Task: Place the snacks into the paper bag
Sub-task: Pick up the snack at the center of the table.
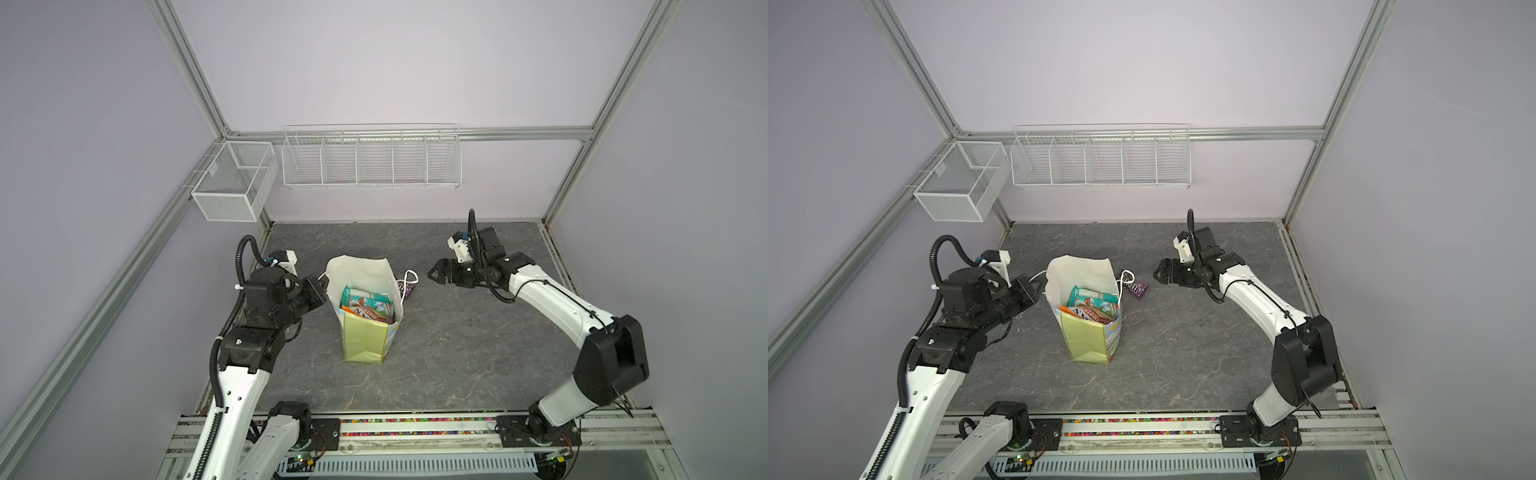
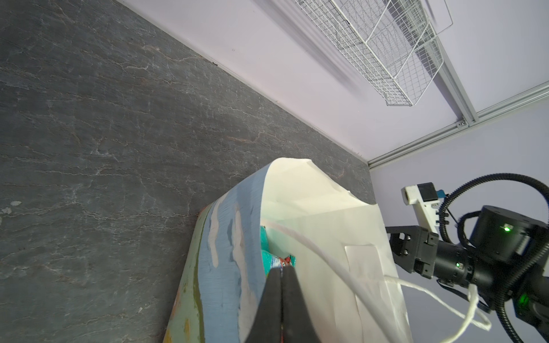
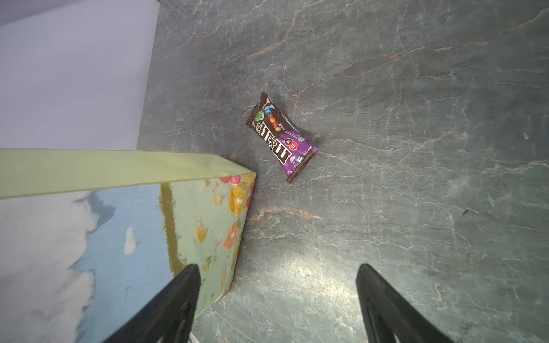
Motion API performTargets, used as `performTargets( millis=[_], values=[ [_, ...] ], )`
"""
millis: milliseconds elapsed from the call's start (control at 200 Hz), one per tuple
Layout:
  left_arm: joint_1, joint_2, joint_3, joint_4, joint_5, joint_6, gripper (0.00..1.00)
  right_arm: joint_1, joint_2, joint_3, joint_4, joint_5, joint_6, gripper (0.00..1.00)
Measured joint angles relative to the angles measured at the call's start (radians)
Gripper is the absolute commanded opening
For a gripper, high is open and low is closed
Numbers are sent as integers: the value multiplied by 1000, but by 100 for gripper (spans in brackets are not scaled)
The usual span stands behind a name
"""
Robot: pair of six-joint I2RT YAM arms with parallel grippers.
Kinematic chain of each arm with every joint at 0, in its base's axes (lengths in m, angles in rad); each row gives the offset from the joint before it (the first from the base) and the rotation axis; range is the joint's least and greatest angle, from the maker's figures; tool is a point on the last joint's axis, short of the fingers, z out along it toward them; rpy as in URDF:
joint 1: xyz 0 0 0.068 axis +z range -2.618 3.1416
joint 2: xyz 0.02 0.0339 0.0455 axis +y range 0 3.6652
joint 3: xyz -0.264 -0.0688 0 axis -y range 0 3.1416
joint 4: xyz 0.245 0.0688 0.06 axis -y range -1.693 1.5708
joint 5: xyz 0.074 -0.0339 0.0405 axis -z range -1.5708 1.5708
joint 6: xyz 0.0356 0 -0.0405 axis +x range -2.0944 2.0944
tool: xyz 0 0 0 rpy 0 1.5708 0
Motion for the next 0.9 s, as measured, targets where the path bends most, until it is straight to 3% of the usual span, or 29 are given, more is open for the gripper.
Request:
performTargets(
  millis=[365, 900],
  values=[
    [0, -17, 0, -16, 2, 7, 0, -51, 177, 0, 88, -139, 0, 78],
    [0, -18, 1, -18, 0, 14, 0, -108, 295, -15, 219, -306, -9, 75]
  ],
)
